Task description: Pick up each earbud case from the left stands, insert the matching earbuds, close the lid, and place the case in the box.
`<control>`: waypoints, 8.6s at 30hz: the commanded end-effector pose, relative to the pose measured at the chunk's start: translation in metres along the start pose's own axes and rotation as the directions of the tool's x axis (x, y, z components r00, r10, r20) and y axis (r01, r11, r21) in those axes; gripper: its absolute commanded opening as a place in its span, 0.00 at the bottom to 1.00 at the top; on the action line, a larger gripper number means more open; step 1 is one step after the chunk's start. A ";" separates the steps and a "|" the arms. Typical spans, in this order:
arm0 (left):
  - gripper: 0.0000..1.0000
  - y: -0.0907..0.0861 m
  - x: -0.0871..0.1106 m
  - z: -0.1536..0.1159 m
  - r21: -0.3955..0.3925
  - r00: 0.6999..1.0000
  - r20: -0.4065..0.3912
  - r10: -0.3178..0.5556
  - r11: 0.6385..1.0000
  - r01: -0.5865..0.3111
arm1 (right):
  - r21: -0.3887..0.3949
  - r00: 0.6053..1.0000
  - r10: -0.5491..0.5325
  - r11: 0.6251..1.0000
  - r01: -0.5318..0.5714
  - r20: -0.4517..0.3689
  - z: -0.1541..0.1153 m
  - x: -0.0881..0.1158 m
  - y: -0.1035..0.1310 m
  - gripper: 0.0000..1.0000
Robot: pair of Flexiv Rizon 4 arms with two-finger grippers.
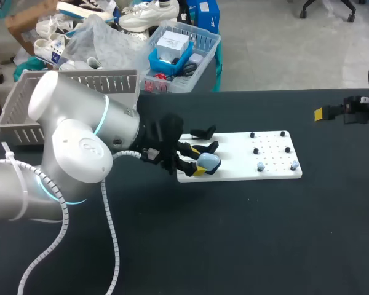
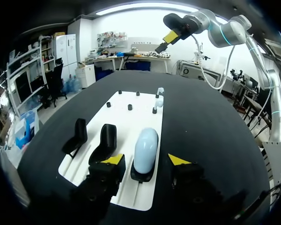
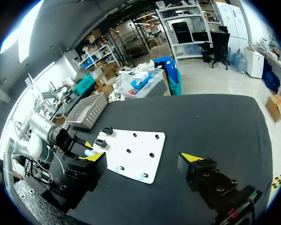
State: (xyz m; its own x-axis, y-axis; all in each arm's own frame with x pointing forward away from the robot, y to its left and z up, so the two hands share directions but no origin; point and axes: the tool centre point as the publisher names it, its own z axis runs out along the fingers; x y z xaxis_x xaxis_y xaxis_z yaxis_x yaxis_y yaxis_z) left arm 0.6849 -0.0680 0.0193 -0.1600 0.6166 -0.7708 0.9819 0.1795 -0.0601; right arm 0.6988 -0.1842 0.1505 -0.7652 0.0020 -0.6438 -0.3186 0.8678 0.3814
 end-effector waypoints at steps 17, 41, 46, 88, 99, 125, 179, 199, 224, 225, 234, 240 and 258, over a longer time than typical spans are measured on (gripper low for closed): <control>0.49 0.001 0.003 0.001 0.006 1.000 -0.013 -0.014 1.000 0.014 | -0.003 1.000 -0.001 1.000 0.001 -0.001 0.000 0.000 -0.001 1.00; 0.47 0.003 0.001 0.006 0.002 1.000 -0.011 -0.016 1.000 0.017 | -0.003 1.000 -0.001 1.000 0.001 -0.001 0.000 0.000 -0.001 1.00; 0.47 0.005 -0.001 0.006 0.006 0.999 -0.004 -0.043 0.999 0.043 | -0.003 1.000 -0.001 1.000 0.001 -0.001 0.000 0.000 -0.001 1.00; 0.04 0.006 0.001 0.007 0.009 0.999 -0.005 -0.040 0.999 0.040 | -0.003 1.000 -0.001 1.000 0.001 -0.001 0.000 0.000 -0.001 1.00; 0.00 0.008 0.000 0.005 0.003 0.999 0.001 -0.039 0.999 0.039 | -0.003 1.000 -0.001 1.000 0.001 -0.001 0.000 0.000 -0.001 1.00; 0.04 0.004 0.004 0.004 0.002 0.999 -0.009 -0.046 0.999 0.046 | -0.003 1.000 -0.001 1.000 0.001 -0.001 0.000 0.000 -0.001 1.00; 0.40 0.006 0.001 0.004 0.002 0.999 -0.013 -0.041 0.999 0.041 | -0.003 1.000 -0.001 1.000 0.001 -0.001 0.000 0.000 -0.001 1.00; 0.00 0.006 0.001 0.001 -0.005 0.999 -0.008 -0.047 0.999 0.047 | -0.003 1.000 -0.001 1.000 0.001 -0.001 0.000 0.000 -0.001 1.00; 0.00 0.003 -0.019 -0.015 -0.031 0.997 0.070 -0.034 0.999 0.037 | -0.003 1.000 -0.001 1.000 0.001 -0.001 0.000 0.000 -0.001 1.00; 0.00 0.003 -0.021 -0.017 -0.033 0.997 0.075 -0.035 0.999 0.037 | -0.003 1.000 -0.001 1.000 0.001 -0.001 0.000 0.000 -0.001 1.00; 0.00 -0.002 -0.029 -0.029 -0.069 0.993 0.119 0.003 0.998 0.006 | -0.003 1.000 -0.001 1.000 0.001 -0.001 0.000 0.000 -0.001 1.00; 0.00 -0.003 -0.041 -0.039 -0.136 0.989 0.147 -0.005 0.990 0.025 | -0.033 0.992 -0.107 0.994 0.105 -0.061 0.014 -0.025 0.019 1.00; 0.00 -0.020 -0.092 -0.046 -0.129 0.976 0.211 0.050 0.991 -0.023 | -0.185 0.952 -0.264 0.954 0.235 -0.153 0.044 -0.014 0.083 1.00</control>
State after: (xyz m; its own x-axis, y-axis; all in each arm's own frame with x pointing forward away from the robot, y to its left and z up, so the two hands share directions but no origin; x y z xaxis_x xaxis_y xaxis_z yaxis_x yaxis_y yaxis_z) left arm 0.6741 -0.0908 0.1201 -0.0929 0.4672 -0.8793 0.9635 0.2648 0.0389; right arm 0.7096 -0.0954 0.1596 -0.7317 -0.2989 -0.6126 -0.5660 0.7672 0.3017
